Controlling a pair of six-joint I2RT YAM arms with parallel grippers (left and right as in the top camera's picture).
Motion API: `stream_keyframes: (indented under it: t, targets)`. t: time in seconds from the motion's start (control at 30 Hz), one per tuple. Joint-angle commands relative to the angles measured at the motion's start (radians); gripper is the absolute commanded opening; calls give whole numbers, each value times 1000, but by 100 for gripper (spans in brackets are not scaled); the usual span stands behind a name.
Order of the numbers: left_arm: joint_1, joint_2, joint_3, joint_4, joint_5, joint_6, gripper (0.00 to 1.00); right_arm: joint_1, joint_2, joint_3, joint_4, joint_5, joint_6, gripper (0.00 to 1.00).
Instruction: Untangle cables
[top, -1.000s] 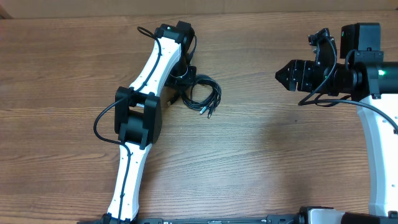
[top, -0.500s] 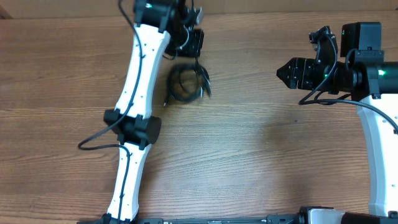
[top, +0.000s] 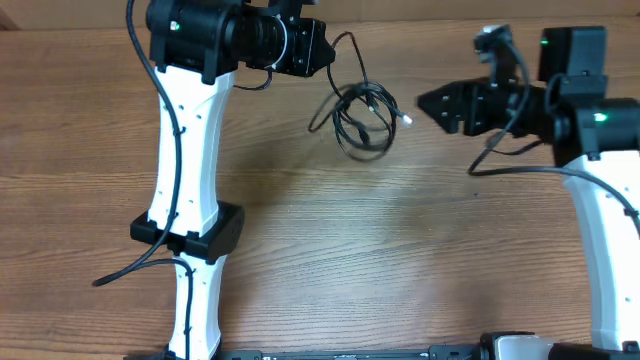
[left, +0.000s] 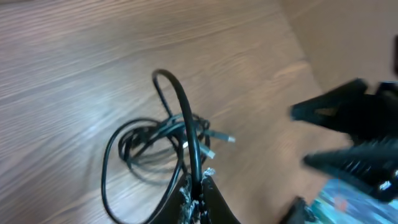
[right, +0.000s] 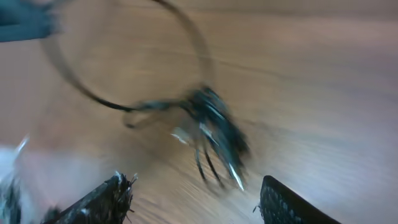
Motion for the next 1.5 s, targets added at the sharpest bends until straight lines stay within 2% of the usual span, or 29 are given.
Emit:
stream_keyframes:
  t: [0.0,0.1,0.27,0.5,0.67,0.97,1.17,1.47]
  targets:
    - [0,-44,20,0,148,16,4,74,-7,0,42,-109,-133,66]
    - [0,-55,20,0,203,15,4,121,-7,0,56,-108,-204,70]
    - [1,-81,21,3,287,14,4,177,-7,0,60,-26,-225,79]
    - [1,-122,21,24,352,-5,4,195,-7,0,76,48,-231,81]
    - [11,-156,20,40,331,-4,4,196,-7,0,99,47,-231,82]
    - [24,-166,20,48,145,-28,4,196,-8,2,129,-92,-230,85]
    - [24,-166,20,53,133,-31,4,219,-8,2,170,-225,-223,85]
    - [24,-166,20,52,133,-31,4,332,-8,2,237,-232,-223,84]
